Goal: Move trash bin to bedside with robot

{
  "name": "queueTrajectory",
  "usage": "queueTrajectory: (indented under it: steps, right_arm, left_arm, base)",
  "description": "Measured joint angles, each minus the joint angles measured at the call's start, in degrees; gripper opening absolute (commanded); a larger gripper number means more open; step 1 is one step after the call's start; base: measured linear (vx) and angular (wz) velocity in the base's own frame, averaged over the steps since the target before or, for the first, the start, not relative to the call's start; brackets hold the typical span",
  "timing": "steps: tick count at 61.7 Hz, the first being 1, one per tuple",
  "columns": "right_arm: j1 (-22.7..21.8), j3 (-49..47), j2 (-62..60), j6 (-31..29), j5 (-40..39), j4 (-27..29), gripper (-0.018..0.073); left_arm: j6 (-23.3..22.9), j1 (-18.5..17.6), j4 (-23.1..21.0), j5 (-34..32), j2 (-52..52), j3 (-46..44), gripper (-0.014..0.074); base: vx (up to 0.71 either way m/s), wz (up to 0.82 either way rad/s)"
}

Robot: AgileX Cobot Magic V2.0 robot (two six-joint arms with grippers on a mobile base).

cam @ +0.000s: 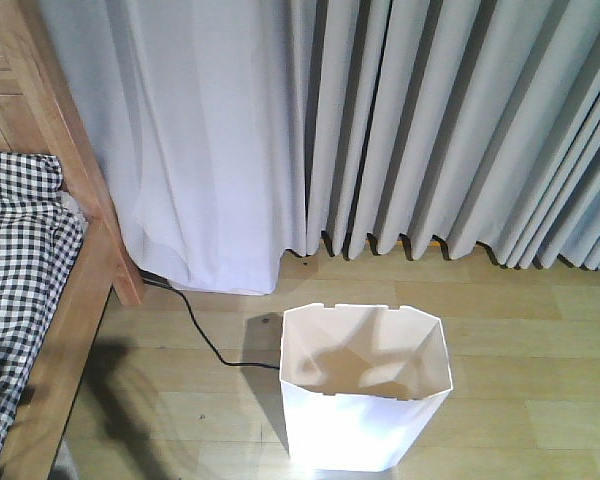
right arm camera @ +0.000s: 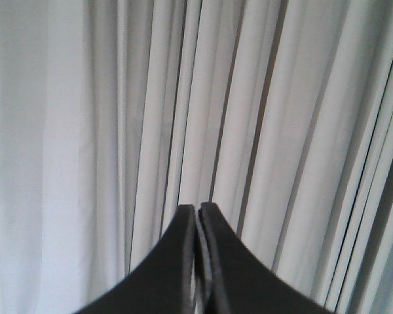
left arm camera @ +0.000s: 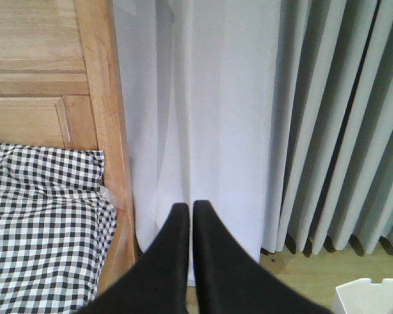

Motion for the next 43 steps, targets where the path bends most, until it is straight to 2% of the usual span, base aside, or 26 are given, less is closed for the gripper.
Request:
queueTrajectory:
  steps: [21, 25, 31, 37, 39, 43]
  right_arm:
    - [0.0, 0.0, 0.0, 0.1, 0.0, -0.1, -0.0010]
    - [0.0, 0.0, 0.0, 2.2, -0.4, -1.9, -0.0010]
    - [0.0, 0.0, -0.1, 13.5, -1.7, -10.5, -0.0010]
    - [0.0, 0.0, -0.8, 27.4, -1.9, -24.0, -0.0010]
    - [0.0, 0.0, -1.1, 33.9, -1.9, -30.1, -0.0010]
    - [0.0, 0.0, -1.3, 41.2, -1.9, -36.2, -0.0010]
  left_arm:
    - [0.0, 0.0, 0.0, 0.0, 0.0, 0.0, -0.0006]
    - [0.0, 0.0, 0.0, 0.0, 0.0, 0.0, -0.0006]
    - [0.0, 0.0, 0.0, 0.0, 0.0, 0.0, -0.0006]
    - [0.0, 0.0, 0.0, 0.0, 0.0, 0.0, -0.0006]
    - [0.0, 0.0, 0.0, 0.0, 0.0, 0.0, -0.0006]
    - [0.0, 0.0, 0.0, 0.0, 0.0, 0.0, -0.0006]
  base:
    - [0.00, 0.00]
    - [0.00, 0.00]
    - [0.00, 0.00]
    - [0.00, 0.00]
    - [0.00, 0.00]
    - [0.00, 0.00]
